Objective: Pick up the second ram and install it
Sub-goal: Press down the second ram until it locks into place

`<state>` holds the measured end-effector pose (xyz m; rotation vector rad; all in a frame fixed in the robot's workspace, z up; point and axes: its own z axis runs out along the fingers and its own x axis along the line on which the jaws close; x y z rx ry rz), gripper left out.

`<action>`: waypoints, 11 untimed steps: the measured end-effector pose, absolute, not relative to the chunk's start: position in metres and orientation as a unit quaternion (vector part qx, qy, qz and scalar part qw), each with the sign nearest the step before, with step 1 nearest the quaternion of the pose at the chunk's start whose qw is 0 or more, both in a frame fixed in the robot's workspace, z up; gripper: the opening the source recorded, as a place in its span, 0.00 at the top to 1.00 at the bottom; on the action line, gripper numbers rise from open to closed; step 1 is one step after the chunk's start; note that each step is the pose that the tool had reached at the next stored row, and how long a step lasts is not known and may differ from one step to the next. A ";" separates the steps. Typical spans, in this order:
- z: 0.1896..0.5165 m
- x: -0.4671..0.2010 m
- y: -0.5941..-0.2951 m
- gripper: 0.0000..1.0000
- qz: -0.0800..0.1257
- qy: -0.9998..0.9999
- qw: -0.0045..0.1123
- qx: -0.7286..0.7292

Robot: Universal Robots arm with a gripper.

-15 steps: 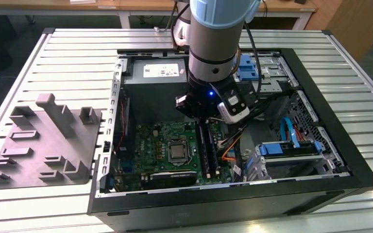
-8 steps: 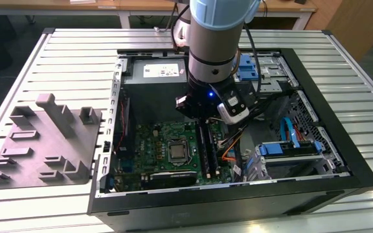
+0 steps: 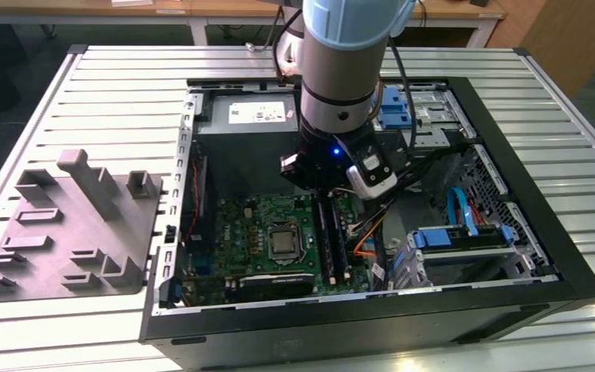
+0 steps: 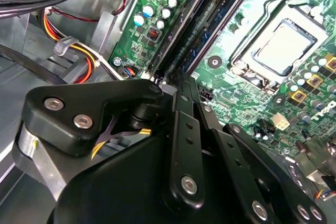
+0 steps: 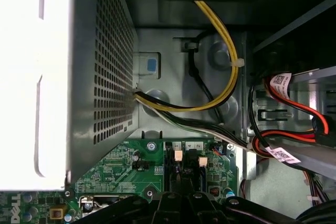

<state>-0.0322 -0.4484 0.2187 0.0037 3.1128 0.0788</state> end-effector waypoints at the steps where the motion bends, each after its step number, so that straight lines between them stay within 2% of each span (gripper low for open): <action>1: 0.219 -0.032 -0.448 0.90 0.025 1.000 0.014 0.001; 11: 0.217 -0.032 -0.449 0.90 0.025 1.000 0.014 0.001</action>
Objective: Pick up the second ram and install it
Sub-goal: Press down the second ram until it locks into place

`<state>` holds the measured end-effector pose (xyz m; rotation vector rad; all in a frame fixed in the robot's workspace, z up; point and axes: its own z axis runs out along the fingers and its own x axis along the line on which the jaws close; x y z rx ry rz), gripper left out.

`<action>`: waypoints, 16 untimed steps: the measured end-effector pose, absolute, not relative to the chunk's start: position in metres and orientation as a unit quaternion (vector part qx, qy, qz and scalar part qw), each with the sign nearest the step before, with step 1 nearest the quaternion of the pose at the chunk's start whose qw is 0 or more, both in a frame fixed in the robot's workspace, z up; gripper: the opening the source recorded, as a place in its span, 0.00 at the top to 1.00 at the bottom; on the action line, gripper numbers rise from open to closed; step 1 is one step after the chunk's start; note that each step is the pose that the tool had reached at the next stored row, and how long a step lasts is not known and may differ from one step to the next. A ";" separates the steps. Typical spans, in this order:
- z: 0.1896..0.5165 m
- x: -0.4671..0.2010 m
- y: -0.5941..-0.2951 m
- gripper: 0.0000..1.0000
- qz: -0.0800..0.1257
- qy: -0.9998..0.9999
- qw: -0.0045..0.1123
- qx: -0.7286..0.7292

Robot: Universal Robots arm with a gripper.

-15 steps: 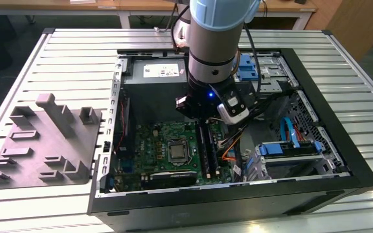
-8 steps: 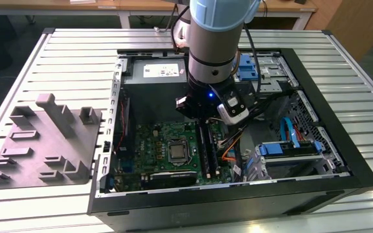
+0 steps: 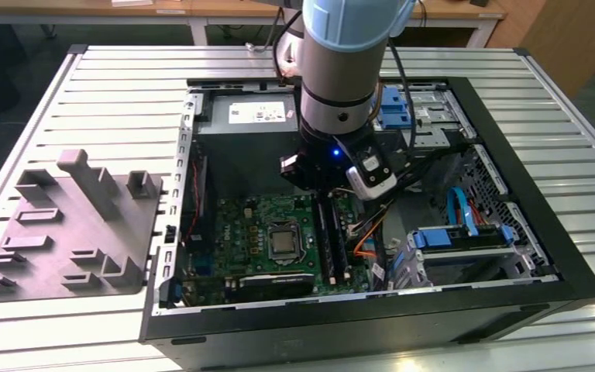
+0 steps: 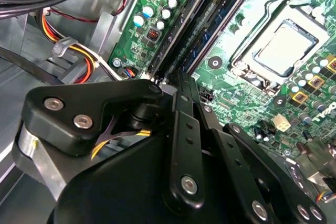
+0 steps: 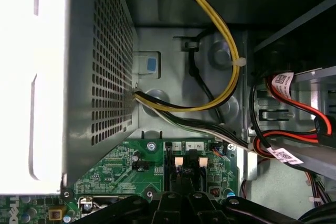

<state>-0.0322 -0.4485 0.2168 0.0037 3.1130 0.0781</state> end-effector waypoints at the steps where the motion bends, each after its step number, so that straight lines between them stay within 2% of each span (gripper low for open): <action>1: 0.217 -0.032 -0.448 0.90 0.025 1.000 0.014 0.001; 16: 0.234 -0.032 -0.450 0.90 0.025 1.000 0.014 0.001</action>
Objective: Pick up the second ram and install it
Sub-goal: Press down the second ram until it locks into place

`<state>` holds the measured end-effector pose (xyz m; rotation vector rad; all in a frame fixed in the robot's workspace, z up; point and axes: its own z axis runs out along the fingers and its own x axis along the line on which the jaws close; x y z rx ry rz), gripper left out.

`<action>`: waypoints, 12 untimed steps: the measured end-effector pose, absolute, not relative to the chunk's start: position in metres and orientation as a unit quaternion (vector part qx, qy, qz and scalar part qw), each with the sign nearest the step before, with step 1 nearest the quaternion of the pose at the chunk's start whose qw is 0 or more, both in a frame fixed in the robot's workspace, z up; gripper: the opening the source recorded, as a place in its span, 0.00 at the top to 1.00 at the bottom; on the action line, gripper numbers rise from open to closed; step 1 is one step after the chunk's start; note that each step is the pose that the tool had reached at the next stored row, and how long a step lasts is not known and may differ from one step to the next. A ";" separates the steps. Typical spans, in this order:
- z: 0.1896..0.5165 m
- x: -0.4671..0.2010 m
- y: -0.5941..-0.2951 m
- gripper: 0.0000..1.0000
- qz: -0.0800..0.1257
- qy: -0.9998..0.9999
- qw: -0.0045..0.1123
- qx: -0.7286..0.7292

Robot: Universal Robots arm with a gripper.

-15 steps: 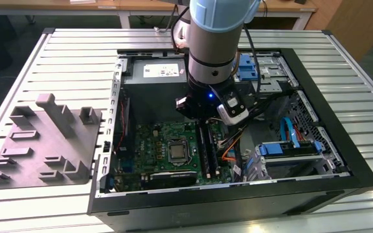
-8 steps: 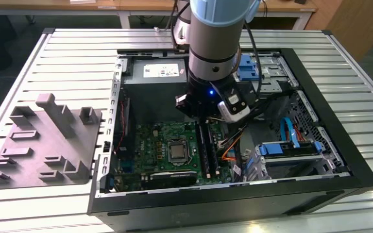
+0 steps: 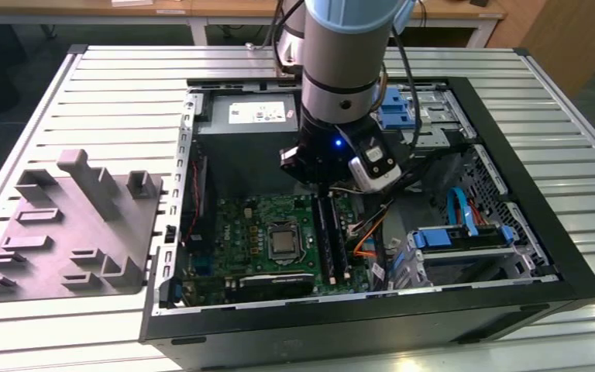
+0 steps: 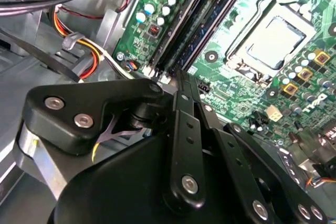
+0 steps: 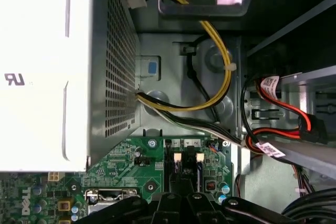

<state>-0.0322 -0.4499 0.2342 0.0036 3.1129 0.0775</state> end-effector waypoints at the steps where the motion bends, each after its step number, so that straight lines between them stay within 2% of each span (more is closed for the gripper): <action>1: 0.234 -0.032 -0.451 0.90 0.025 1.000 0.014 0.001; 12: 0.234 -0.032 -0.477 0.90 0.025 1.000 0.014 0.001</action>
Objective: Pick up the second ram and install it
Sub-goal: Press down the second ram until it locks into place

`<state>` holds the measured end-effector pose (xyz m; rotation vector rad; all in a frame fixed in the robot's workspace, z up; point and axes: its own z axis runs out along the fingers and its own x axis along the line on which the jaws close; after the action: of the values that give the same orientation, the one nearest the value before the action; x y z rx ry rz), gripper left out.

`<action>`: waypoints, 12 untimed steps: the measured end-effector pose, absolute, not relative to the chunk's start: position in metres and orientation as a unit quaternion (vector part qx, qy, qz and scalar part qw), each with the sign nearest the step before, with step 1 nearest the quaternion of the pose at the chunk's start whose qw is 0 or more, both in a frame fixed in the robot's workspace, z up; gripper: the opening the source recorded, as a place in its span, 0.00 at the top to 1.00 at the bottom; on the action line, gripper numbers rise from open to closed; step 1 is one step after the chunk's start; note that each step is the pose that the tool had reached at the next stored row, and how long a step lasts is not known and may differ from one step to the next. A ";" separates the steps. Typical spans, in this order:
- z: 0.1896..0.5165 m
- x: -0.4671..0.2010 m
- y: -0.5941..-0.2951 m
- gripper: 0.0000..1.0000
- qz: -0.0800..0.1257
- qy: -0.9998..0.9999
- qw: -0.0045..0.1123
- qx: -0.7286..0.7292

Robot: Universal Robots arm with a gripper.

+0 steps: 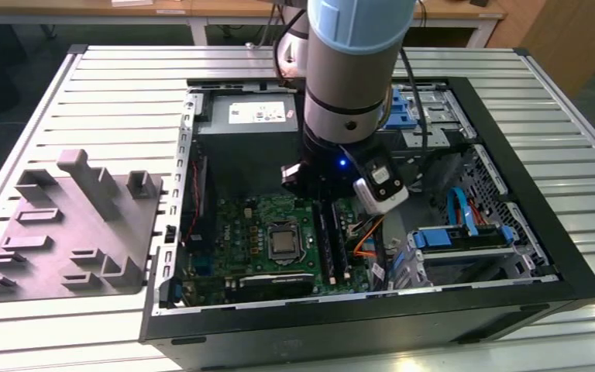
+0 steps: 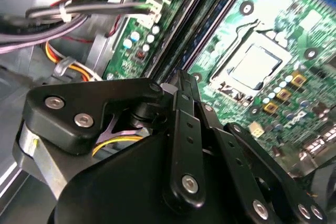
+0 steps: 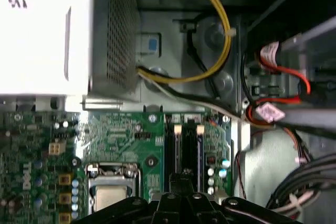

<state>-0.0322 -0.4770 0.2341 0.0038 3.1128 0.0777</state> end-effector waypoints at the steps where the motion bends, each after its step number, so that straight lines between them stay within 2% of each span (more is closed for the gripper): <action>1: 0.234 -0.032 -0.479 0.90 0.025 1.000 0.014 0.001; 12: 0.234 -0.032 -0.505 0.90 0.025 1.000 0.014 0.001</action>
<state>-0.0322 -0.5047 0.2341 0.0036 3.1129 0.0776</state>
